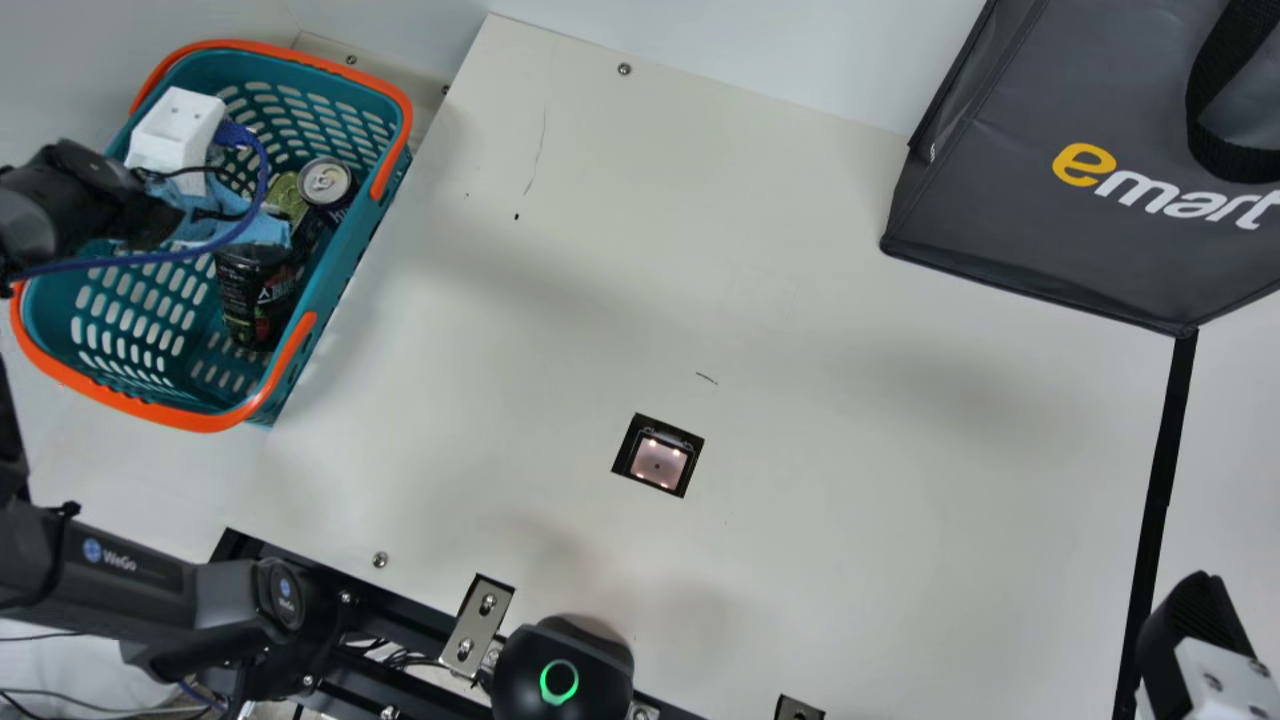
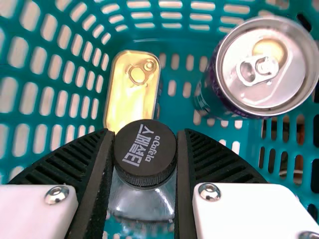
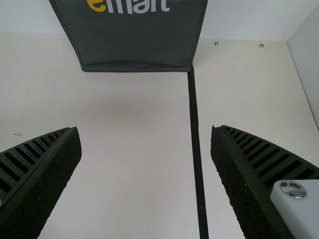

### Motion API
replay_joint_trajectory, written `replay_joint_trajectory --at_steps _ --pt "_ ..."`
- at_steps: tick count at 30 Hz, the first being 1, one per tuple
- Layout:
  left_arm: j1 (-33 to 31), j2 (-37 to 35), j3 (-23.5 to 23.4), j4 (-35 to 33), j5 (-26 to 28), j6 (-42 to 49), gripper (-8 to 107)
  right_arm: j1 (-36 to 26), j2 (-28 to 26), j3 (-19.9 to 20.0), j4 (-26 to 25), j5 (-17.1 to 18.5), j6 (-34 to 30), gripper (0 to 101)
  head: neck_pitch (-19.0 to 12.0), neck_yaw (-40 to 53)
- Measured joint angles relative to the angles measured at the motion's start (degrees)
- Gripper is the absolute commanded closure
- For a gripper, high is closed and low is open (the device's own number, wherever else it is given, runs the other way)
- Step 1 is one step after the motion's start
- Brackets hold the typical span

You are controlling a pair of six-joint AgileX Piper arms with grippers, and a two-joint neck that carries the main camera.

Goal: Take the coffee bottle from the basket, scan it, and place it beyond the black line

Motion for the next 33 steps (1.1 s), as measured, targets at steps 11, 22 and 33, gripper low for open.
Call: replay_joint_trajectory --at_steps 11,22,33 --pt "1.60 -5.72 -0.56 -0.49 3.90 -1.77 89 0.00 0.00 0.00 0.00 0.00 0.00 10 0.00 0.00" --pt "2.98 -11.25 -1.99 -0.12 8.39 -5.51 89 0.00 0.00 0.00 0.00 0.00 0.00 10 0.00 0.00" --pt "3.00 -16.16 -4.05 0.73 12.58 -9.96 89 0.00 0.00 0.00 0.00 0.00 0.00 10 0.00 0.00"
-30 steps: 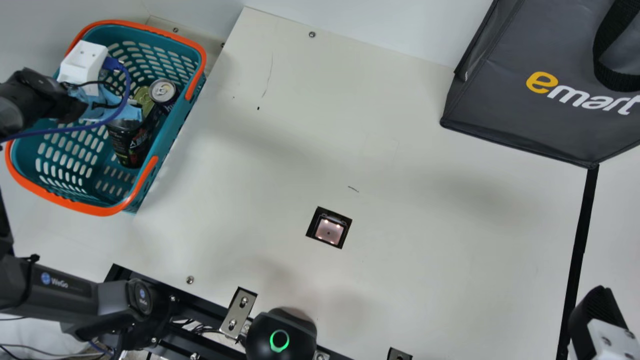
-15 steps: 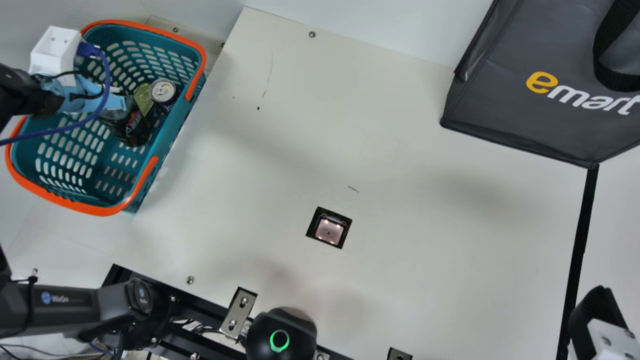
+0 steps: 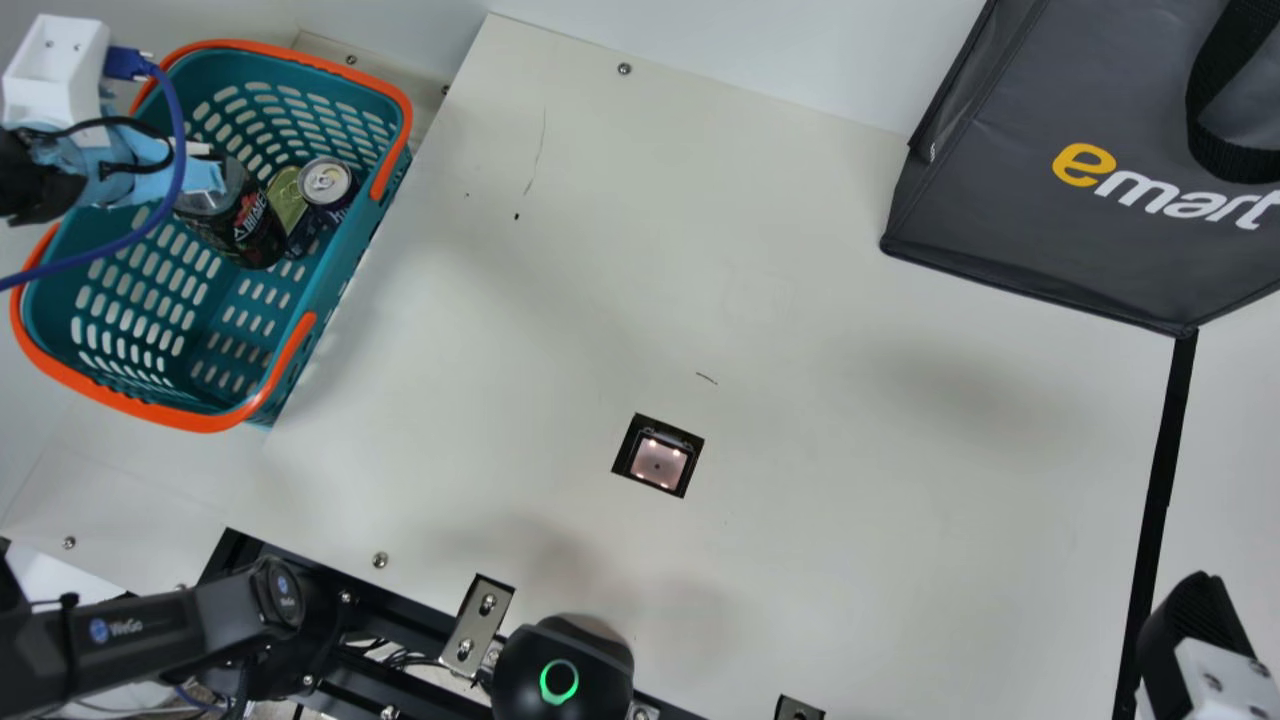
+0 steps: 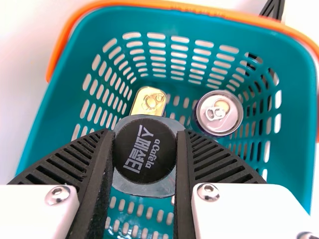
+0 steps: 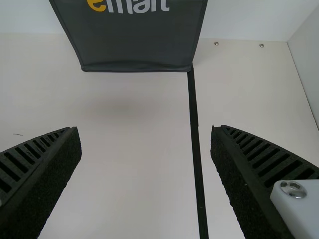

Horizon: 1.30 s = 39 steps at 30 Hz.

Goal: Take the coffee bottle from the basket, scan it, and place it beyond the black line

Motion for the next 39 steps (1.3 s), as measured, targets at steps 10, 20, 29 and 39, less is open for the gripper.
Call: replay_joint_trajectory --at_steps 10,20,29,39 --pt "-1.51 -3.62 -3.48 0.95 3.06 -3.77 89 0.00 0.00 0.00 0.00 0.06 0.00 10 0.00 0.00" --pt "-3.13 -5.76 -8.43 0.98 5.76 -6.12 89 0.00 0.00 0.00 0.00 0.00 0.00 10 -0.09 0.00" --pt "-4.58 -7.08 -12.31 0.98 7.82 -7.92 89 0.00 0.00 0.00 0.00 0.00 0.00 10 0.00 0.00" --pt "-8.60 -9.17 -13.46 1.41 9.16 -9.94 89 0.00 0.00 0.00 0.00 0.00 0.00 10 0.00 0.00"
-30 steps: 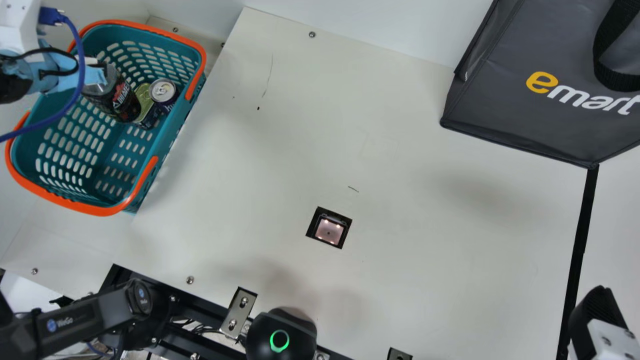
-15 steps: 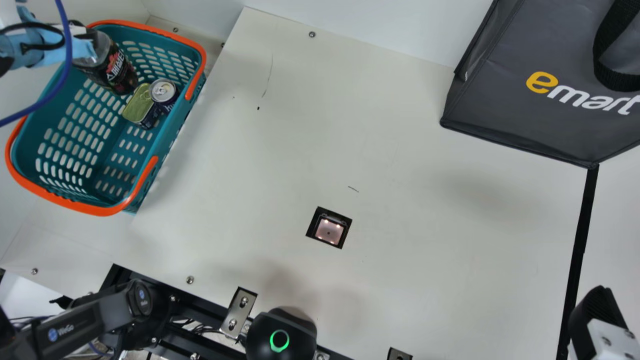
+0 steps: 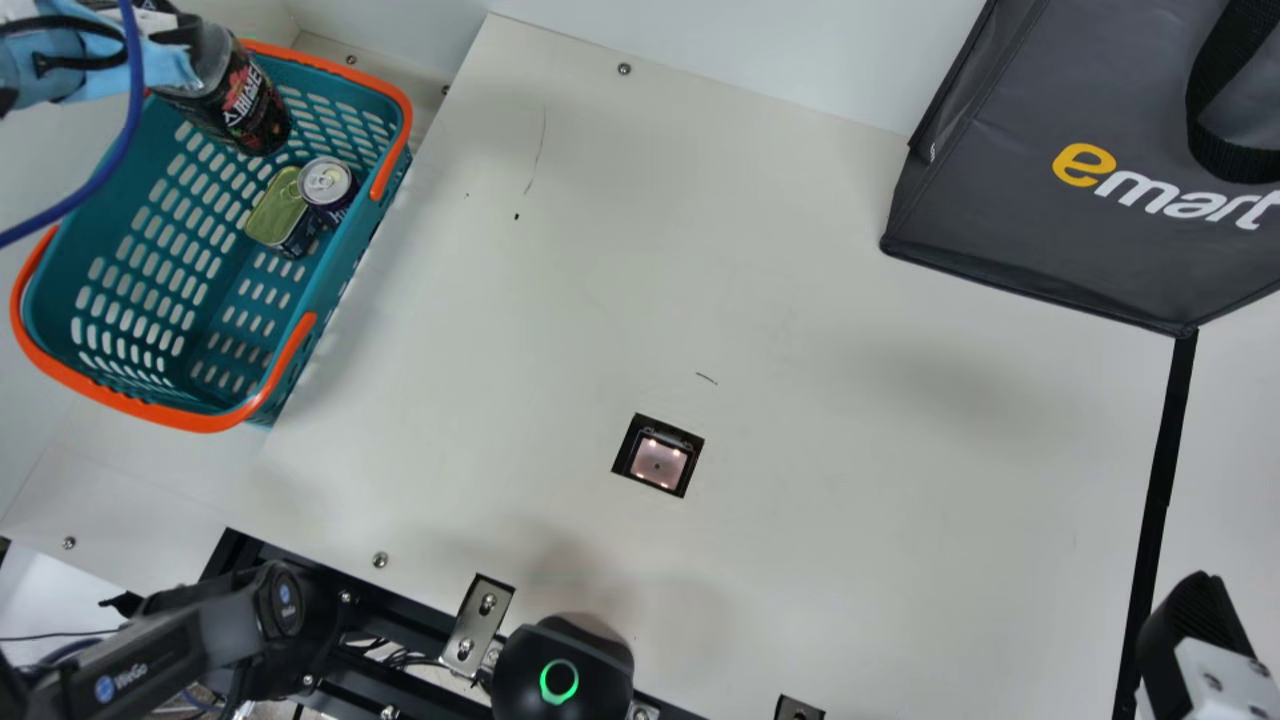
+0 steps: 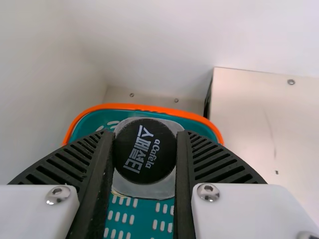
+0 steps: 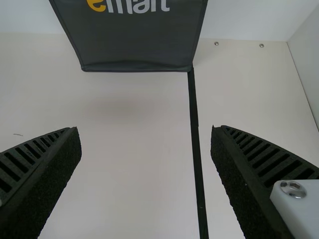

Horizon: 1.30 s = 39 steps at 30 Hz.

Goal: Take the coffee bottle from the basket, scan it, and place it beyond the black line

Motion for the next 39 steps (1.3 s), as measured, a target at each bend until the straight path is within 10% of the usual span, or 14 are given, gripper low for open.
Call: replay_joint_trajectory --at_steps 39 --pt "-27.37 -3.74 5.78 0.99 0.55 -3.09 89 0.00 0.00 0.00 0.00 0.00 0.00 10 0.00 0.00"
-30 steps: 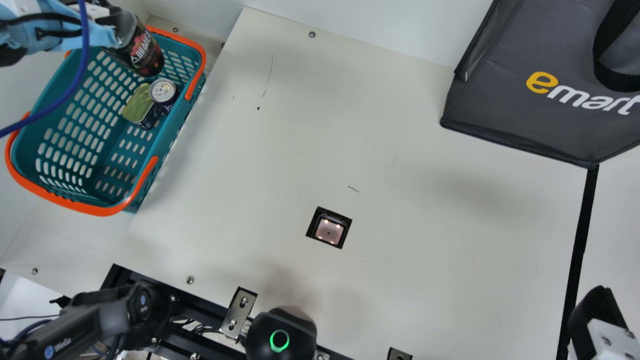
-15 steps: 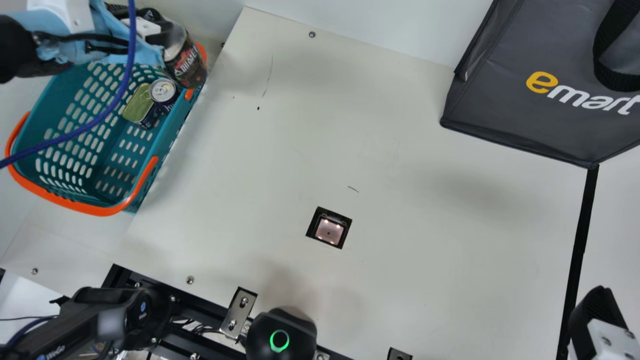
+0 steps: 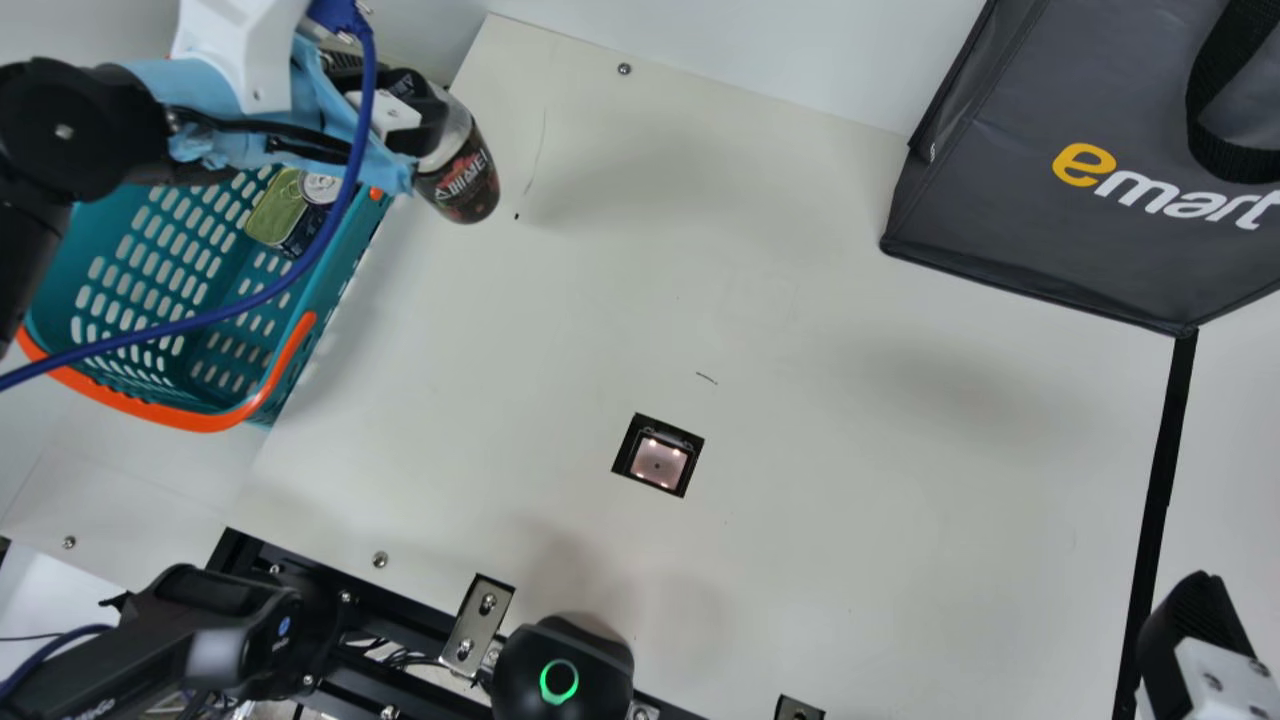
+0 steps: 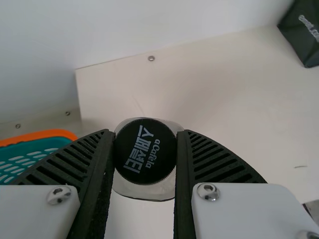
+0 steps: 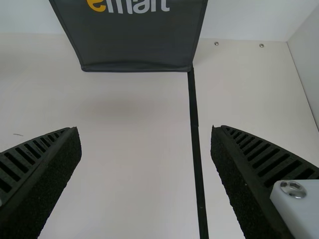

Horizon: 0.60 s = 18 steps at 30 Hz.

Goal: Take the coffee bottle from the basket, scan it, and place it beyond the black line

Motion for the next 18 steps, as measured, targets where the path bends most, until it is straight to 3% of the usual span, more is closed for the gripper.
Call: replay_joint_trajectory --at_steps 18 --pt "-7.75 1.96 1.02 -8.63 2.78 9.18 89 0.00 0.00 0.00 0.00 0.00 0.00 10 0.00 0.00"
